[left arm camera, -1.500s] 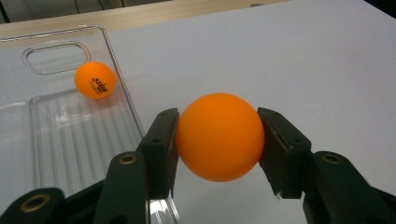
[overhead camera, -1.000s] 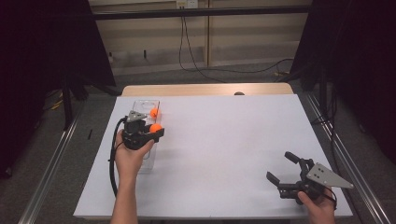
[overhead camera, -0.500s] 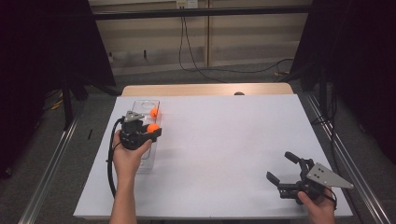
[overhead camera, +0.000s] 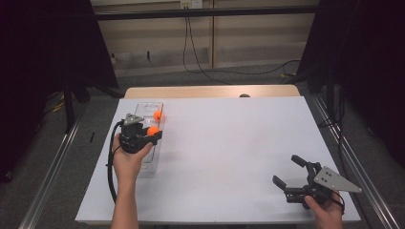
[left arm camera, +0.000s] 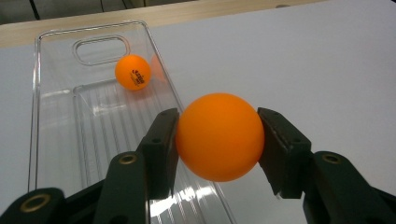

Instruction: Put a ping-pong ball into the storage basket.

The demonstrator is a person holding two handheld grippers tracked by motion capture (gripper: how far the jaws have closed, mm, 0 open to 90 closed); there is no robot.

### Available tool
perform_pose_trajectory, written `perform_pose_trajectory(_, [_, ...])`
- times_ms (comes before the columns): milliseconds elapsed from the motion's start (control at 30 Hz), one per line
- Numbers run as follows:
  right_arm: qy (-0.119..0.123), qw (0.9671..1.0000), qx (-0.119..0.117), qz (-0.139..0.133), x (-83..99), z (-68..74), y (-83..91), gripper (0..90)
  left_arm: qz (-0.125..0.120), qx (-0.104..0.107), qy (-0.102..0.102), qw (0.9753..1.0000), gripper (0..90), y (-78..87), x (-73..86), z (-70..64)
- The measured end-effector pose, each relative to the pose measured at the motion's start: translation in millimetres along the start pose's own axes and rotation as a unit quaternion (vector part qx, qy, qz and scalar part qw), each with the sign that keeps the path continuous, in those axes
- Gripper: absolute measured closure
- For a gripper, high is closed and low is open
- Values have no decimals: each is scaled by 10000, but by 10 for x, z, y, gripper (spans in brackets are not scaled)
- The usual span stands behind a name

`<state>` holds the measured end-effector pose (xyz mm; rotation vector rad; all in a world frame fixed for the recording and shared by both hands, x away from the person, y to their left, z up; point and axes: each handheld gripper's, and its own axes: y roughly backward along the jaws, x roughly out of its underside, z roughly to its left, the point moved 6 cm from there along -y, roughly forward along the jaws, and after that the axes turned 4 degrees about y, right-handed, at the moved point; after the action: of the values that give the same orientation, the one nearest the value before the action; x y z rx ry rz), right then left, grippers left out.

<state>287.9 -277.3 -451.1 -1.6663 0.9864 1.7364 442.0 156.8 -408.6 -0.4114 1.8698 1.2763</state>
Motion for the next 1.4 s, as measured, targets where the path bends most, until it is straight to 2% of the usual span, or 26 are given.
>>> perform_pose_trajectory(433, [2, 10000, 0, 4, 2, 0, -1, 28, -19, -53, 39, 10000, 509, 4, 13, 49])
perform_pose_trajectory(633, [6, 10000, 0, 3, 3, -1, -2, 28, -3, -168, 4, 9999, 509, 7, 19, 77])
perform_pose_trajectory(1000, [-4, 10000, -3, 7, 5, 0, -3, 28, -10, -195, 75, 9998, 509, 8, 37, 120])
perform_pose_trajectory(1167, [-1, 10000, -9, 6, 4, 1, -3, 27, 7, -223, 28, 9997, 509, 5, 40, 136])
perform_pose_trajectory(1400, [0, 10000, -12, 8, 4, 3, -2, 28, 6, -246, 63, 9997, 509, 3, 50, 153])
